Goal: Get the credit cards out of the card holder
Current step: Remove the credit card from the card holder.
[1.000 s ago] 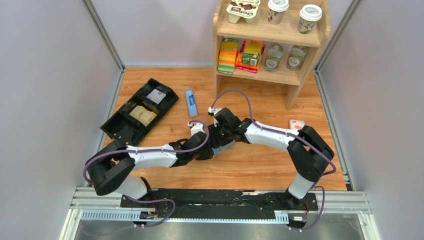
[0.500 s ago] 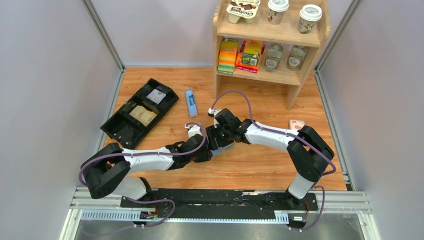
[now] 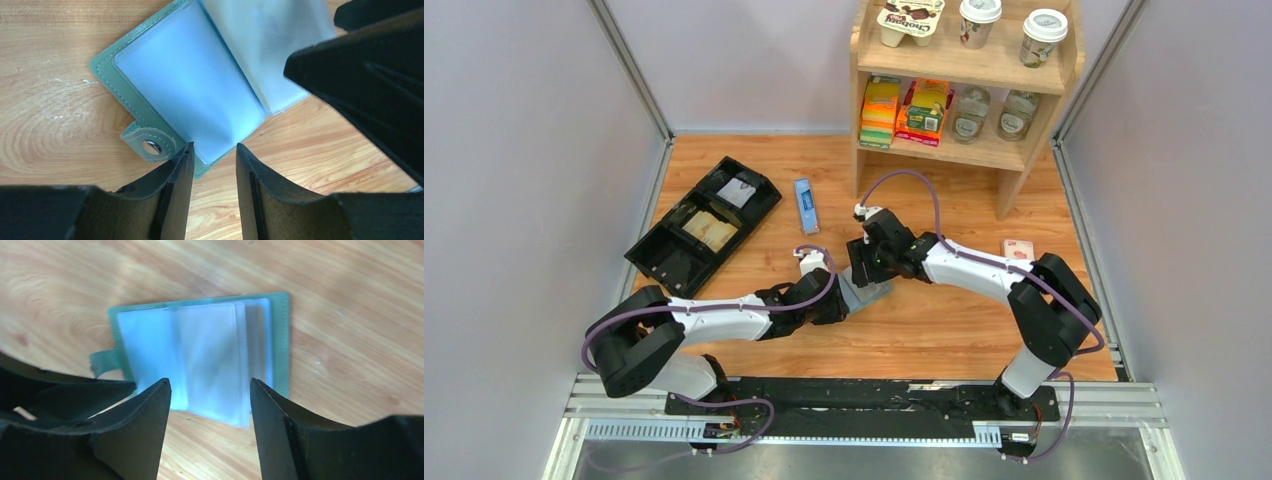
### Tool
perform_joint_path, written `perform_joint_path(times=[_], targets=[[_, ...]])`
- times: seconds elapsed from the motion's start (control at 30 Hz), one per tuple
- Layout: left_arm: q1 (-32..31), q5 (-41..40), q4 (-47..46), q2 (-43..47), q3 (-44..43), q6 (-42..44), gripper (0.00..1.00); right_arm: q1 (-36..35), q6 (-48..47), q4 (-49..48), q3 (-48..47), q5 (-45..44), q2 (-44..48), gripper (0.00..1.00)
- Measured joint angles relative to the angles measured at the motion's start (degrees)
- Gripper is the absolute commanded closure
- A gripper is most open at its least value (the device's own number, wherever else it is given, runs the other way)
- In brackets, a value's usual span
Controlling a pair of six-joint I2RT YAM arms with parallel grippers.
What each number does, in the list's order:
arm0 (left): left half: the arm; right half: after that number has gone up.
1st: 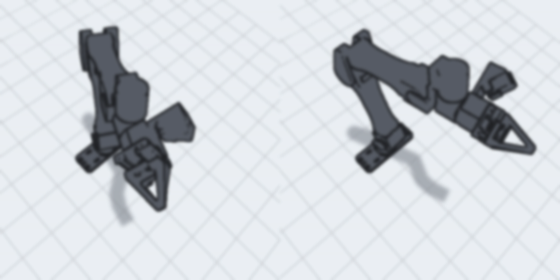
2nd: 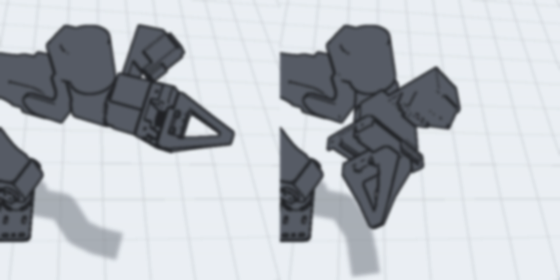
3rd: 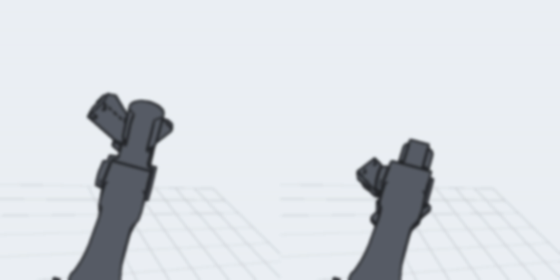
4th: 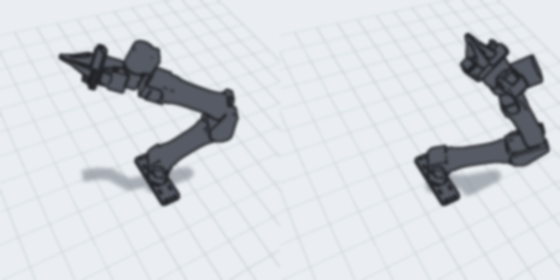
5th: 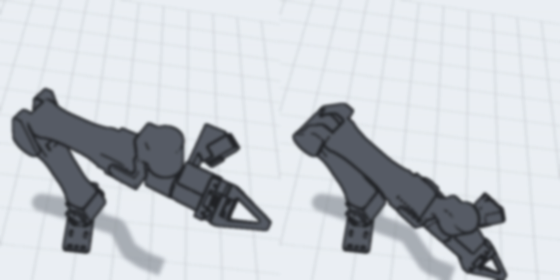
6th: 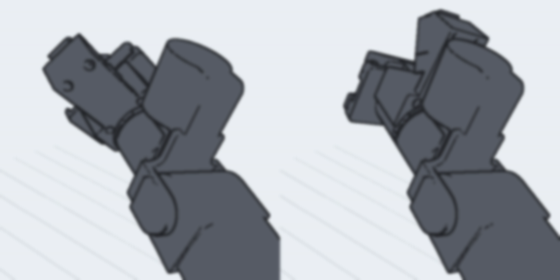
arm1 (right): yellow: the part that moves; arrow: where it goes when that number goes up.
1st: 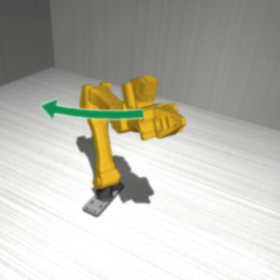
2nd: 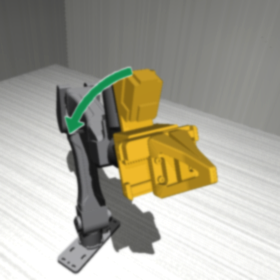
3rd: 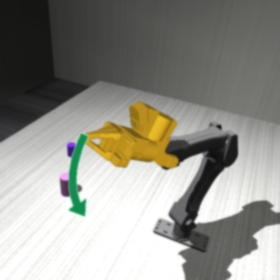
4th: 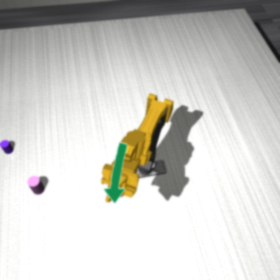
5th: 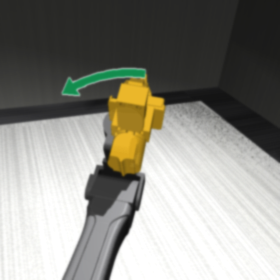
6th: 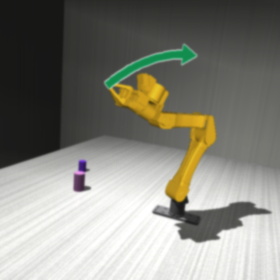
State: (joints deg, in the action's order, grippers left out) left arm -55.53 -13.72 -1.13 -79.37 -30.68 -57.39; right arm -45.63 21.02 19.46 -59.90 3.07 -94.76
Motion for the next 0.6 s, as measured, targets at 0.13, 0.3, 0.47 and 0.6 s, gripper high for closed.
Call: perform_joint_path(times=[0.13,0.3,0.47,0.6], targets=[[0.0,0.0,0.0,0.0,0.0,0.0,0.55,0.1,-0.3,1.0,0.0,-4.6,0.0,0.32],[0.0,0.0,0.0,0.0,0.0,0.0,0.55,0.1,-2.0,0.9,0.0,-5.6,-0.1,0.33],[0.0,0.0,0.0,0.0,0.0,0.0,0.55,0.1,-3.2,0.1,-0.6,-4.4,-2.2,0.35],[0.0,0.0,0.0,0.0,0.0,0.0,0.55,0.1,-3.7,-0.2,-0.7,-2.5,-3.9,0.37]])
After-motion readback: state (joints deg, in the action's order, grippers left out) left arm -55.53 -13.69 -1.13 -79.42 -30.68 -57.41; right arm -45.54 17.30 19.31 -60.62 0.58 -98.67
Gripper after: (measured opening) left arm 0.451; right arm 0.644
